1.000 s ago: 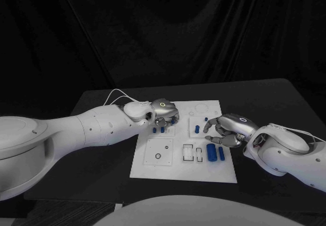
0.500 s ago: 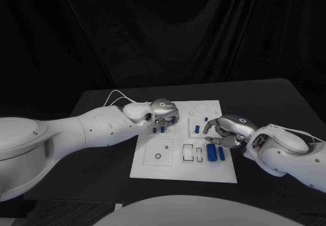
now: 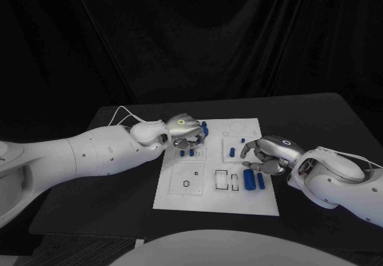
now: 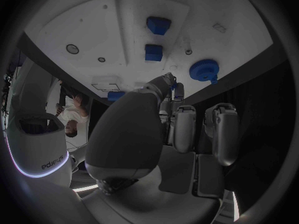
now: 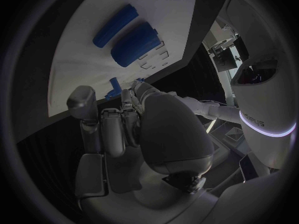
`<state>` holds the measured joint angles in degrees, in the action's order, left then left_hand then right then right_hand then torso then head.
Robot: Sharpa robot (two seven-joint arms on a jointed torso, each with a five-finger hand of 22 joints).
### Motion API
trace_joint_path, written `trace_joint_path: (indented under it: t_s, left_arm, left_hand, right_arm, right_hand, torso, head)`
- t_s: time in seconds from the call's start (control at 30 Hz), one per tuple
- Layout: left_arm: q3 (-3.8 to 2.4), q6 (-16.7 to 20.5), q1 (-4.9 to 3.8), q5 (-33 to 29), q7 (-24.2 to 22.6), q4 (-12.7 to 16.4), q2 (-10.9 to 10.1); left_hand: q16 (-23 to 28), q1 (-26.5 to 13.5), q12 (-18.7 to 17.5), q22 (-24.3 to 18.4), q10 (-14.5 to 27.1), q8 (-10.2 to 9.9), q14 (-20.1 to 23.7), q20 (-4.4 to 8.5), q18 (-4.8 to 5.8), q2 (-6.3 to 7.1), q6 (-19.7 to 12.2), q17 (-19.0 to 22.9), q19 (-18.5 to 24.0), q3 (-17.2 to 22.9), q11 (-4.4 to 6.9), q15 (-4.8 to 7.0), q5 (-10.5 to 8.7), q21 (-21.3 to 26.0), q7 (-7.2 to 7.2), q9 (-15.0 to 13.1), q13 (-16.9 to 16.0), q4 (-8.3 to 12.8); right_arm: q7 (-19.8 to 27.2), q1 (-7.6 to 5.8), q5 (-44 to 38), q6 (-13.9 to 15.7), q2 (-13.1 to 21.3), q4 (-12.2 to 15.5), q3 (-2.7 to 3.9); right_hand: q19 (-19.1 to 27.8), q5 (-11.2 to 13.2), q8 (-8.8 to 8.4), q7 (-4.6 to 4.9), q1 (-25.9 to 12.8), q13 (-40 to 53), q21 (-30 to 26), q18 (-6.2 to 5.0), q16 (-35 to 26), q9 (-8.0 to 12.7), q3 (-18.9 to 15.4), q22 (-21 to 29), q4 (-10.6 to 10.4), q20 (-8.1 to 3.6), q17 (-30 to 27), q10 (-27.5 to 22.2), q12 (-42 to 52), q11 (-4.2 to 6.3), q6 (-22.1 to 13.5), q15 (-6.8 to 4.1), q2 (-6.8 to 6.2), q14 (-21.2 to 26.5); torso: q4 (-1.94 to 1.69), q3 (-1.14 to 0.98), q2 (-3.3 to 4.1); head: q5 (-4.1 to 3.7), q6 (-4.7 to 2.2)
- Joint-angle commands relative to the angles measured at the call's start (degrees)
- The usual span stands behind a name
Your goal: Assemble the parts on the task board
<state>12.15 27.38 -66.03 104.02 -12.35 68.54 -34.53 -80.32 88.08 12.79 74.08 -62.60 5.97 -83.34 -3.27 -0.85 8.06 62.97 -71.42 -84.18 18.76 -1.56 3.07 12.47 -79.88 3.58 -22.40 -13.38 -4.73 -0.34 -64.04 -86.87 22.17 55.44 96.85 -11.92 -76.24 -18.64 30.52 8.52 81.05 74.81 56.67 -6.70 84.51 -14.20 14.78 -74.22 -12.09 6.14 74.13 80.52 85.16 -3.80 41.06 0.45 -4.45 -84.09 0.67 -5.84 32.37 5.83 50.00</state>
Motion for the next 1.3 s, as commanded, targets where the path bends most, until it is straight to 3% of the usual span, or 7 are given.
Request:
trace_joint_path:
  t_s: [0.03, 0.37, 0.5, 0.73, 1.3]
  left_arm:
    - [-0.08, 0.87, -0.66, 0.09, 0.64, 1.95, -1.62]
    - [-0.07, -2.12, -1.1, 0.08, 1.02, 2.38, -3.82]
    - [-0.06, -3.04, -1.09, 0.08, 1.12, 1.51, -3.72]
    - [-0.05, -4.09, -0.97, 0.08, 1.2, 0.36, -3.46]
    - [-0.04, -4.62, -0.37, 0.08, 1.78, -1.36, -2.15]
  left_hand:
    - [-0.52, 0.0, 0.66, 12.91, -3.93, -0.92, -0.44, 0.21, -1.43, -0.48, 0.29, -0.01, -0.68, 3.29, 0.77, 0.2, 0.01, -1.12, 0.28, 0.52, -0.95, 1.05]
    - [-0.31, -0.36, 0.54, 12.86, -4.25, -1.4, -0.32, 0.18, -1.47, -0.46, 0.11, 0.31, -0.57, 3.18, 0.91, 0.26, -0.72, -0.91, 0.19, 0.89, -1.19, 1.01]
    - [-0.13, -0.58, 0.2, 12.84, -3.83, -1.82, -0.19, 0.16, -1.48, -0.46, -0.26, 0.6, -0.52, 3.11, 0.96, 0.31, -1.14, -0.82, 0.09, 1.18, -1.32, 0.98]
    - [0.21, -0.77, -0.38, 12.75, -3.09, -2.16, 0.05, 0.13, -1.54, -0.54, -0.63, 1.16, -0.35, 3.14, 0.95, 0.31, -1.55, -0.53, 0.02, 1.51, -1.41, 0.94]
    - [0.43, -0.77, -0.42, 12.72, -3.09, -2.2, 0.21, 0.13, -1.57, -0.62, -0.7, 1.56, -0.29, 3.17, 0.98, 0.31, -1.6, -0.42, 0.02, 1.59, -1.48, 0.96]
  right_arm:
    - [-0.84, 0.17, -0.06, -0.05, 0.17, 0.04, 0.03]
    - [-0.83, 0.19, -0.06, -0.03, 0.26, -0.12, 0.03]
    - [-0.82, 0.26, -0.06, -0.09, 0.22, -0.15, 0.03]
    - [-0.84, 0.34, -0.06, -0.22, 0.09, -0.21, 0.03]
    - [-0.77, 0.44, -0.06, -0.17, -0.02, -0.29, 0.03]
  right_hand:
    - [0.57, -0.79, 0.95, -0.15, 0.39, 6.77, -1.42, -0.15, -1.22, 0.69, 0.66, -6.7, -0.01, 0.09, 9.97, -1.41, -0.9, -0.18, 0.25, -0.32, -0.49, -2.07]
    - [0.66, -0.74, 0.91, -0.12, 0.38, 6.68, -1.61, -0.17, -1.32, 0.73, 0.66, -6.66, -0.02, 0.09, 9.89, -1.5, -0.97, -0.2, 0.15, -0.31, -0.55, -2.0]
    - [0.66, -0.74, 0.91, -0.12, 0.38, 6.68, -1.61, -0.17, -1.32, 0.73, 0.66, -6.66, -0.02, 0.09, 9.89, -1.5, -0.97, -0.2, 0.15, -0.31, -0.55, -2.0]
    - [0.73, -0.73, 0.91, -0.12, 0.39, 6.63, -1.76, -0.2, -1.37, 0.74, 0.67, -6.62, -0.02, 0.09, 9.84, -1.57, -1.01, -0.2, 0.13, -0.3, -0.55, -1.96]
    - [0.81, -0.76, 0.92, -0.13, 0.55, 6.62, -1.89, -0.21, -1.42, 0.75, 0.79, -6.59, 0.07, 0.1, 9.81, -1.57, -1.03, -0.2, 0.11, -0.29, -0.53, -1.92]
  torso:
    - [-0.12, -0.01, 0.0]
    - [-0.16, -0.13, -0.18]
    - [-0.3, -0.14, -0.11]
    - [-0.22, 0.11, 0.07]
    - [-0.01, 0.07, 0.09]
  head:
    - [-0.05, 0.0]
    - [0.0, 0.0]
    - [0.02, 0.0]
    - [0.11, 0.0]
    - [-0.07, 0.0]
